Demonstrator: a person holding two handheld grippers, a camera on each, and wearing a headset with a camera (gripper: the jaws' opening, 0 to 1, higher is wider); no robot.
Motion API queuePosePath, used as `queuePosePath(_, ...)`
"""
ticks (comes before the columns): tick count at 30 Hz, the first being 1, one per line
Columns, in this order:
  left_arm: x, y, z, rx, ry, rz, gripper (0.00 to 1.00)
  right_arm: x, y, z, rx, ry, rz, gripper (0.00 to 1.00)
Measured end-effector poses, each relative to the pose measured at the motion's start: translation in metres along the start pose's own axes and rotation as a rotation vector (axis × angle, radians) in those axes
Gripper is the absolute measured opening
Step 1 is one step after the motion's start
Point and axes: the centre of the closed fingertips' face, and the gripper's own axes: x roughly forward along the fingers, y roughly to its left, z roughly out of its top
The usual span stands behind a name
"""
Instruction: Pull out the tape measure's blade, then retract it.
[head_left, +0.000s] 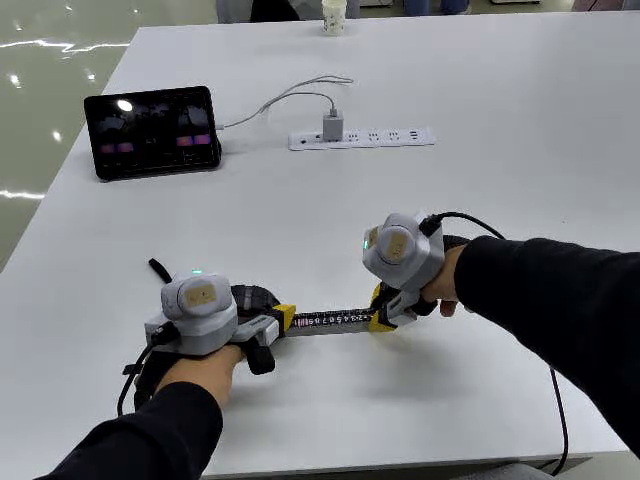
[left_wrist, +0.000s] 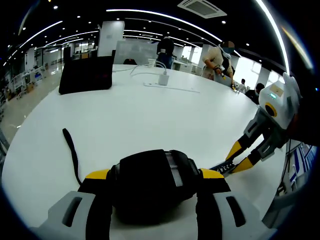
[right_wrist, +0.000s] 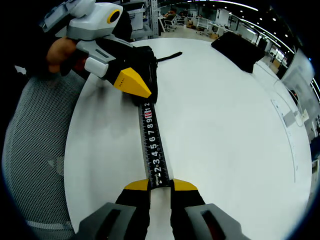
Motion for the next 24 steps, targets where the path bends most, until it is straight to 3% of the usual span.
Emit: queuePosePath(24,0.0000,-0.0006,-0.0006,0.007,0.004,-0.005,0.63,0.0032,0.0013,0.0081,0.008,-0.014,-0.003,0.11)
